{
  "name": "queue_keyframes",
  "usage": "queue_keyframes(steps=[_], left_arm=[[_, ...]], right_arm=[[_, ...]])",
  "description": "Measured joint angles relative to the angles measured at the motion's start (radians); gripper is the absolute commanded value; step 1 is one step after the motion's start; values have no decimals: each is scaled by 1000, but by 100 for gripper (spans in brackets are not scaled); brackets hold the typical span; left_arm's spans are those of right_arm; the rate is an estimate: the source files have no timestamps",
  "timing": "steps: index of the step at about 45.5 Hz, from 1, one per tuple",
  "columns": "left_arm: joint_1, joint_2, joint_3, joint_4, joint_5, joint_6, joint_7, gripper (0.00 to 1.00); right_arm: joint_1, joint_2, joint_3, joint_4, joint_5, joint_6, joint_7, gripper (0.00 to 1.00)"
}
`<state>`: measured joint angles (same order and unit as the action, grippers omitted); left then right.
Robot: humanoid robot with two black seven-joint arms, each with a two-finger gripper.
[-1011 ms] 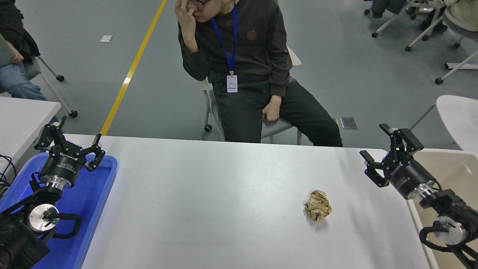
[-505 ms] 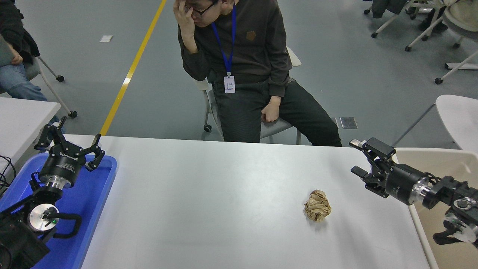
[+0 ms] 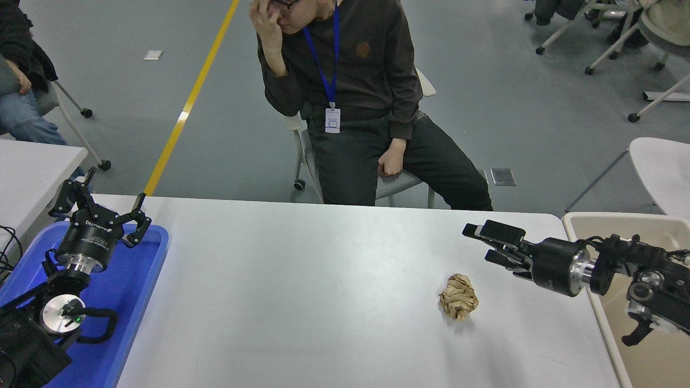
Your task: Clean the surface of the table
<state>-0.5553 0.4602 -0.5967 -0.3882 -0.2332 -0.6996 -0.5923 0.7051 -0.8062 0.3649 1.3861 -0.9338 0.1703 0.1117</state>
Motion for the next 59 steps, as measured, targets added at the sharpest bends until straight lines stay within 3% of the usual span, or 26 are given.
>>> queue_keyframes(steps=[18, 33, 59], left_arm=[[0, 0, 0, 0, 0, 0, 0, 100], [0, 0, 0, 0, 0, 0, 0, 100], [0, 0, 0, 0, 0, 0, 0, 100]], right_arm=[[190, 7, -253, 24, -47, -48, -105, 99], [225, 15, -353, 51, -324, -92, -149, 100], [240, 71, -390, 71, -469, -107, -245, 100]])
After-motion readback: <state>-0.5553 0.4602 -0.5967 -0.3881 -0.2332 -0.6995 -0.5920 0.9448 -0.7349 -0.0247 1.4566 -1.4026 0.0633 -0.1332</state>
